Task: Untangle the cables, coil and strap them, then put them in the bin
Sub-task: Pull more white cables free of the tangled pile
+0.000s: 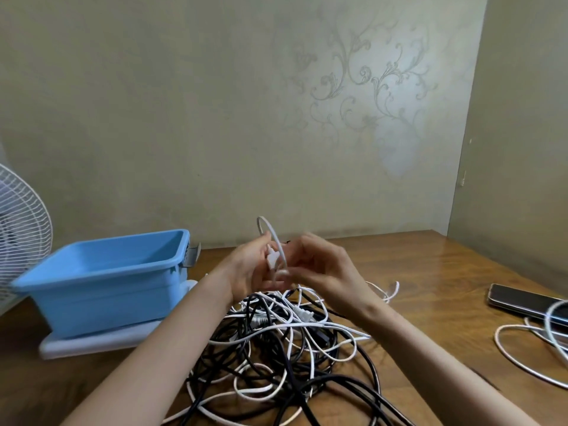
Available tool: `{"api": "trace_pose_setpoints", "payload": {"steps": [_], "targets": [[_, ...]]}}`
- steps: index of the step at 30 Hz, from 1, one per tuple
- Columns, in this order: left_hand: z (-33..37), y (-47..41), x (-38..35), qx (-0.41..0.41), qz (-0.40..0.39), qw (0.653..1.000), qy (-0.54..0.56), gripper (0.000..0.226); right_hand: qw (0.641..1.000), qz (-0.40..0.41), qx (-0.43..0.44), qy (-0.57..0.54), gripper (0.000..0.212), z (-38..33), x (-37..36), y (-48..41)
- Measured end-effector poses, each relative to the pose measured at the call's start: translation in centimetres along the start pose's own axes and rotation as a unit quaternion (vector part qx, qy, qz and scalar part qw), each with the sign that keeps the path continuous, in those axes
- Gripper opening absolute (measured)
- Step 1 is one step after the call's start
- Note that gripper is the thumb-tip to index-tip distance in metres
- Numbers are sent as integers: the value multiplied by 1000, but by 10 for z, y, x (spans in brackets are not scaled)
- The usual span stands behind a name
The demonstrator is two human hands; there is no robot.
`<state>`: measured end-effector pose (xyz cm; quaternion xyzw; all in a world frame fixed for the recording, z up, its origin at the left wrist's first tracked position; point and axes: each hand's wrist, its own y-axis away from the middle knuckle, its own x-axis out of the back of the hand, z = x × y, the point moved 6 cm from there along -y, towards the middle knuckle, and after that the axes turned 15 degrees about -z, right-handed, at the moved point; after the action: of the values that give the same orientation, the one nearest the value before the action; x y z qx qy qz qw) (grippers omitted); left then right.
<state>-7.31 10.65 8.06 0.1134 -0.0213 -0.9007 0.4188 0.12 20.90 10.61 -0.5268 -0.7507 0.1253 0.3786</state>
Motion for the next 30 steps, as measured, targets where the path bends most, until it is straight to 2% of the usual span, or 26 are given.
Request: {"api": "trace_pose_setpoints", "payload": {"steps": [3,5,7,12,16,20,24,25,27,28,29,30], "targets": [[-1,7,-1,-20,-24,997,76,40,998,20,31,50,18,-3,-10,16],[-4,15,-10,-33,-74,989,123,45,998,25,29,54,16,-6,-17,29],[-9,22,-16,-40,-104,986,121,44,999,23,14,39,11,-7,-22,41],[-11,38,-16,-95,-114,981,126,40,999,5,-24,-39,11,-6,-24,64],[-20,46,-14,-30,-161,978,132,49,998,-34,-43,21,13,-7,-30,73],[-34,48,-22,21,-197,973,117,50,996,-60,-15,68,13,-10,-45,72],[-38,45,-27,-11,-196,969,149,36,993,-95,-3,66,8,-13,-54,66],[-37,44,-27,-25,-188,968,164,30,997,-71,-4,29,8,-14,-49,65],[-33,42,-24,-51,-167,972,158,24,999,34,-3,-37,18,-13,-26,61],[-30,42,-23,-56,-163,975,139,22,997,78,-15,-4,30,-12,-11,57],[-27,43,-24,-56,-167,978,112,18,992,76,-32,91,45,-10,2,49],[-24,44,-25,-53,-178,980,75,15,978,25,-53,202,55,-6,8,39]]}}
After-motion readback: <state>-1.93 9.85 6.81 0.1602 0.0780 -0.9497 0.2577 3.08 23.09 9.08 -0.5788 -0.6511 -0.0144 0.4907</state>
